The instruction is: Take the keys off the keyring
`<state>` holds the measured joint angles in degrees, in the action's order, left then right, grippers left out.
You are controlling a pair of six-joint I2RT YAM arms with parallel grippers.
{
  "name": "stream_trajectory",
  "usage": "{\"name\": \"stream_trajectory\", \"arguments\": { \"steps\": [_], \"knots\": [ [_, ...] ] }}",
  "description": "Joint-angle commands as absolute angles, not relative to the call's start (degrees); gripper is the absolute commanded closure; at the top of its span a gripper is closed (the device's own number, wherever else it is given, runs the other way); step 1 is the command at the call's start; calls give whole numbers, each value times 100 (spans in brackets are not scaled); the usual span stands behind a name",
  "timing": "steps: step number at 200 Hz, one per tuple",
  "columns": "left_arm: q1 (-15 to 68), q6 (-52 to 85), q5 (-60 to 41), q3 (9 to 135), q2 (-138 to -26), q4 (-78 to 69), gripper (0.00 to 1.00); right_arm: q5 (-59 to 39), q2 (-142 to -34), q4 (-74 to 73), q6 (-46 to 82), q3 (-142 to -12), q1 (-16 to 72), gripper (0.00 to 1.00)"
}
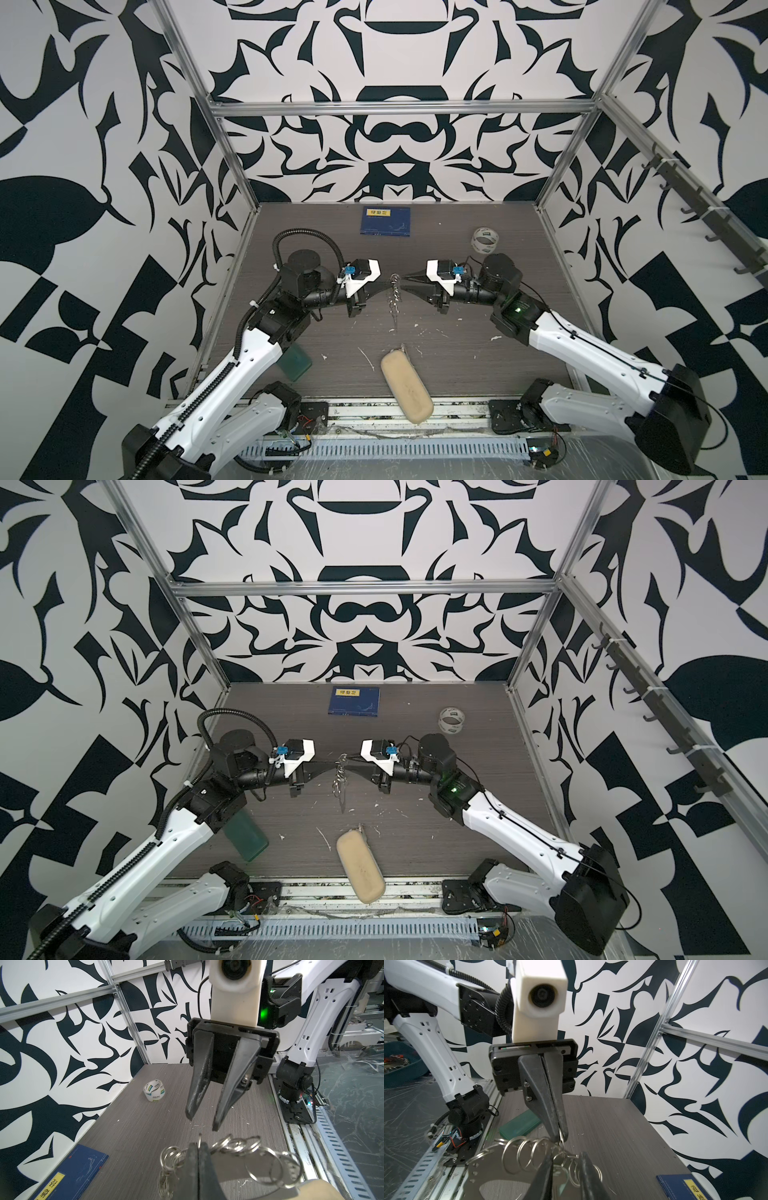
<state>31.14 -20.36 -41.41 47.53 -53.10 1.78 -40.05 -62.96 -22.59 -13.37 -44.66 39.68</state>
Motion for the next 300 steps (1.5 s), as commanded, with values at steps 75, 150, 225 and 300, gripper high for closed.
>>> {"name": "stream_trajectory", "arguments": {
  "steps": [75, 150, 225, 300],
  "knots": [
    [3085, -1828, -4260, 4729, -5247, -204, 100, -3155, -5976, -3370, -808, -3548, 4056, 65],
    [3060, -1869, -4850, 4491, -5352, -865, 100, -2960, -6140, -3749, -658, -3679, 4471, 65],
    [3024, -2618, -5070, 4381, -5074, -986, 100, -2531, -5352, -3118, -1297, -3189, 4487, 64],
    [2953, -2132, -5375, 4515, -5471, -1321, 100, -2492, -5353, -4178, -1191, -2757, 4492, 66]
  ]
}}
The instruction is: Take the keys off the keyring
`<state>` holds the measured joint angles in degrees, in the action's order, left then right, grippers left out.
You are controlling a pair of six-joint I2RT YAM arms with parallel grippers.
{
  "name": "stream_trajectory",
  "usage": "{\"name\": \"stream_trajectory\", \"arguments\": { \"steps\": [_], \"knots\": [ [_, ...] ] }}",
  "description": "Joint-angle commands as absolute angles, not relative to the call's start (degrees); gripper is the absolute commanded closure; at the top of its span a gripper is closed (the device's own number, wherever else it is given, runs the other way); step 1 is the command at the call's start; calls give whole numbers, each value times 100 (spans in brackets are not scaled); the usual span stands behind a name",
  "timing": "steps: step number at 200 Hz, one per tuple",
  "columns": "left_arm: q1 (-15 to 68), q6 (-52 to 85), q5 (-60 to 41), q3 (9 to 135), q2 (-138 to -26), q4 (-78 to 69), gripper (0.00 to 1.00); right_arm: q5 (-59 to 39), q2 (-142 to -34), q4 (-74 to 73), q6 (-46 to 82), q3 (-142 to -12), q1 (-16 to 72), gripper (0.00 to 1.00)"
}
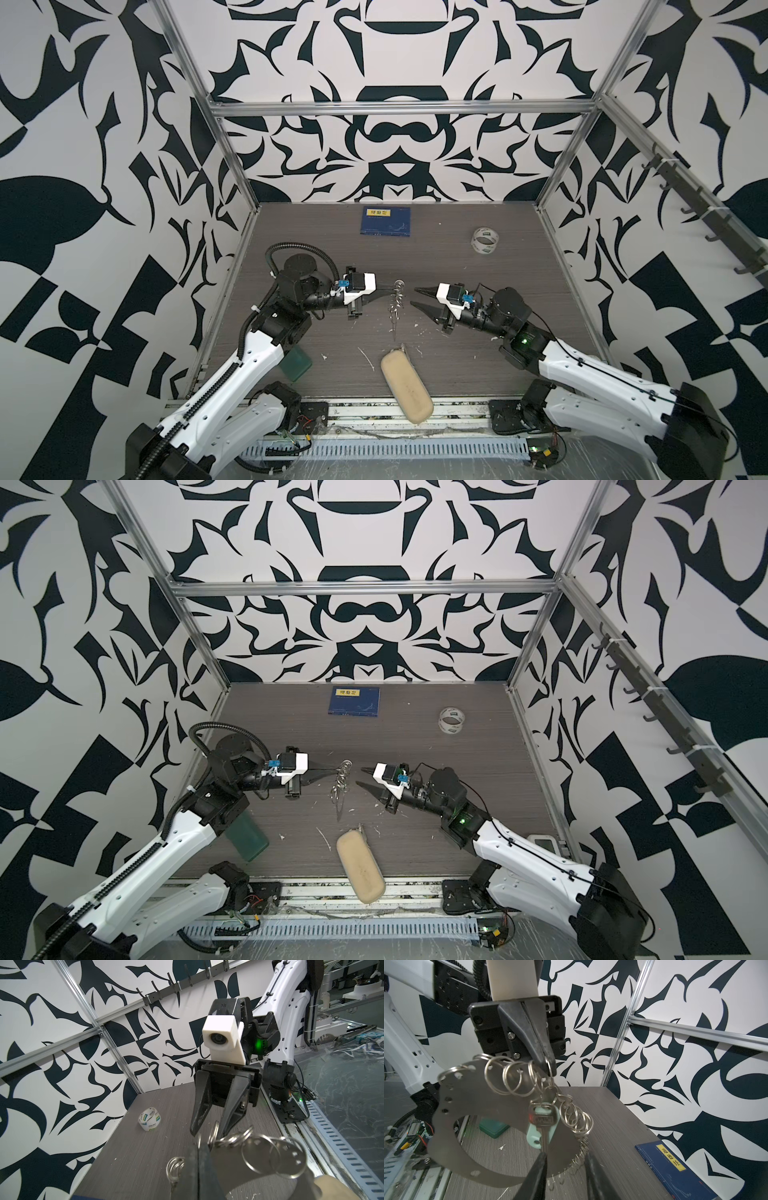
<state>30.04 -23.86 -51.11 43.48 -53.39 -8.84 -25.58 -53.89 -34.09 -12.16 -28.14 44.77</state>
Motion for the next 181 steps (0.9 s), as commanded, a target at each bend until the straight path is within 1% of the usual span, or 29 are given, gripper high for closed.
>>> {"name": "stream_trajectory", "arguments": {
  "steps": [1, 53, 97, 181],
  "knots": [
    [2953, -2120, -5377, 4516, -5478, -1333, 100, -2490, -5353, -4194, -1193, -2758, 4492, 66],
    [2944, -1844, -5443, 4501, -5695, -1693, 100, -2496, -5447, -4615, -1141, -2686, 4507, 68],
    [2947, -1819, -5417, 4491, -5737, -1748, 100, -2635, -5794, -4950, -1099, -2786, 4531, 69],
    [2944, -1826, -5388, 4404, -5678, -1757, 100, -2752, -6072, -5068, -1114, -3037, 4667, 70]
  ]
}}
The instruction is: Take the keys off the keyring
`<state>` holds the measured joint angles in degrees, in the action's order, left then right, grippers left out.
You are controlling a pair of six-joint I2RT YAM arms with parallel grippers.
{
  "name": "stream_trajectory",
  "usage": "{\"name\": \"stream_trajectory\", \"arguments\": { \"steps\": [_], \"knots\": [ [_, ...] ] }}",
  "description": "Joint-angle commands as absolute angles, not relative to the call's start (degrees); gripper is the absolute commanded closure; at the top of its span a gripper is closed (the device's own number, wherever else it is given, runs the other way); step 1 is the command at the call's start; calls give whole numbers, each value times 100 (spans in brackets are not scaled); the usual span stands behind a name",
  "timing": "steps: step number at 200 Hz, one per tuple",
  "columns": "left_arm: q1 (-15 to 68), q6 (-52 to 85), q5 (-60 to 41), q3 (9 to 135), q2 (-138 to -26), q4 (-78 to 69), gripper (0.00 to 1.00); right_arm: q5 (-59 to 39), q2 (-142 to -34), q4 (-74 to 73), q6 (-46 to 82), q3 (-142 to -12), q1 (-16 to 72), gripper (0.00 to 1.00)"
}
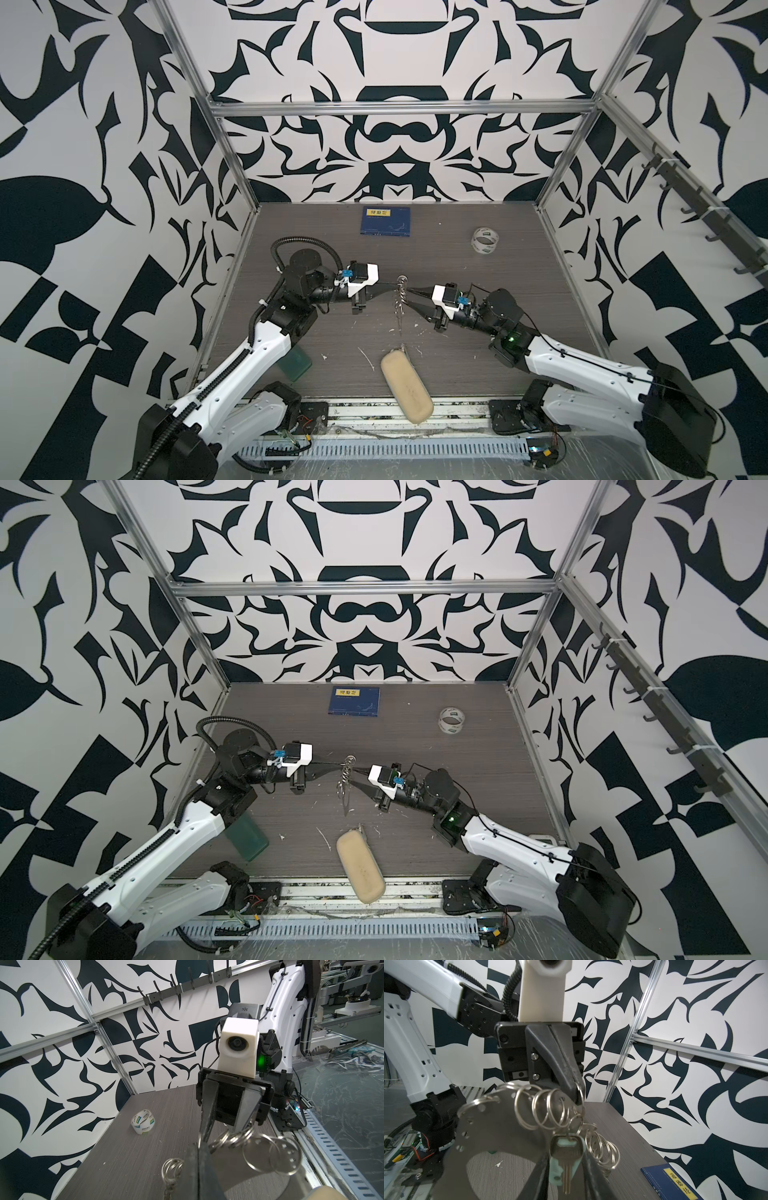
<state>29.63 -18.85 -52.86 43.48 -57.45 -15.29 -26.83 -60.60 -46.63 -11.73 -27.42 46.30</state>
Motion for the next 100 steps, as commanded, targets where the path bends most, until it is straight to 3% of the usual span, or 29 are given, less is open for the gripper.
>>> {"name": "stream_trajectory", "arguments": {
  "steps": [1, 100],
  "knots": [
    [2944, -1827, -5388, 4403, -5678, -1758, 100, -2747, -6073, -5074, -1115, -3039, 4671, 70],
    [2944, -1802, -5442, 4421, -5761, -1743, 100, -2786, -6168, -5075, -1196, -3182, 4667, 73]
  ]
}}
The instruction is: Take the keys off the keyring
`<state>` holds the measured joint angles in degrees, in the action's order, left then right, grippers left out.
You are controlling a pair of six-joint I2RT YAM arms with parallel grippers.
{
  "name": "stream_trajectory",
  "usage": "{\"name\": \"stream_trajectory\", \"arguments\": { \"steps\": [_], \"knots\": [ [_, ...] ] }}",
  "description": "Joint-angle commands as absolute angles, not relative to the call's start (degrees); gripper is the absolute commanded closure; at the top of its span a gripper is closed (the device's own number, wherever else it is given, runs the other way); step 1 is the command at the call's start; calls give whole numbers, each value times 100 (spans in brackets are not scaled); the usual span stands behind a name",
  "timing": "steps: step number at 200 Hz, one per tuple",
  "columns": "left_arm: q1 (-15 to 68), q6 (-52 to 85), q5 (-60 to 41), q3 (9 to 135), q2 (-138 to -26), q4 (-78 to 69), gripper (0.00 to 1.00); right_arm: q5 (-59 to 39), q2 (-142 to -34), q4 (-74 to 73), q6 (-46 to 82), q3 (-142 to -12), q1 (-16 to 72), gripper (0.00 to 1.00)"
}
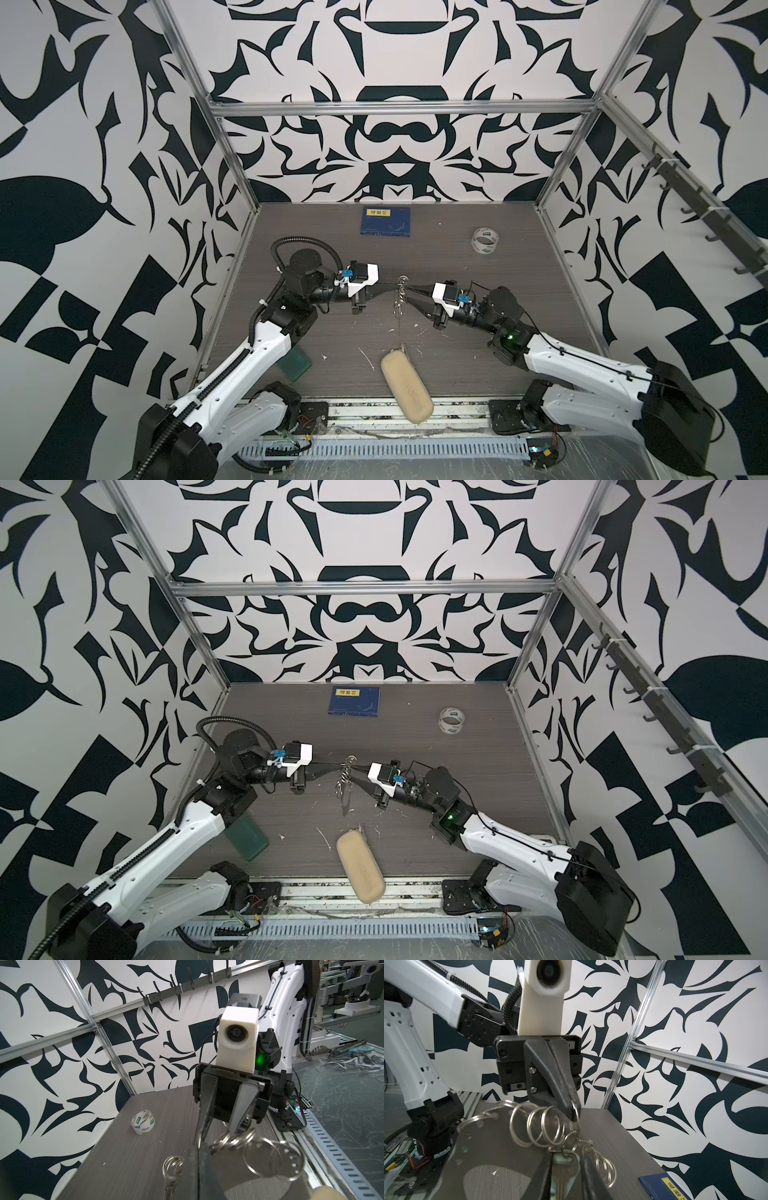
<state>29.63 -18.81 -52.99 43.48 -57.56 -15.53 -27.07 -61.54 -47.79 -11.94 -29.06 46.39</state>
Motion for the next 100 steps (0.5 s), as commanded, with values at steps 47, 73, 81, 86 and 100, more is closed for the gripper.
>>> {"name": "stream_trajectory", "arguments": {
  "steps": [47, 73, 81, 86, 100],
  "knots": [
    [2944, -1793, -5452, 4421, -5756, -1747, 100, -2840, -6223, -4996, -1266, -3254, 4667, 75],
    [2944, -1784, -5465, 4434, -5757, -1716, 100, -2865, -6275, -5019, -1293, -3287, 4667, 76],
    [2944, -1784, -5459, 4417, -5744, -1715, 100, -2858, -6289, -5010, -1320, -3300, 4668, 77],
    [2944, -1784, -5463, 4411, -5735, -1722, 100, -2857, -6293, -4994, -1335, -3304, 4668, 77],
    [2944, -1793, -5441, 4404, -5713, -1712, 100, -2856, -6302, -4951, -1388, -3322, 4667, 77]
  ]
}}
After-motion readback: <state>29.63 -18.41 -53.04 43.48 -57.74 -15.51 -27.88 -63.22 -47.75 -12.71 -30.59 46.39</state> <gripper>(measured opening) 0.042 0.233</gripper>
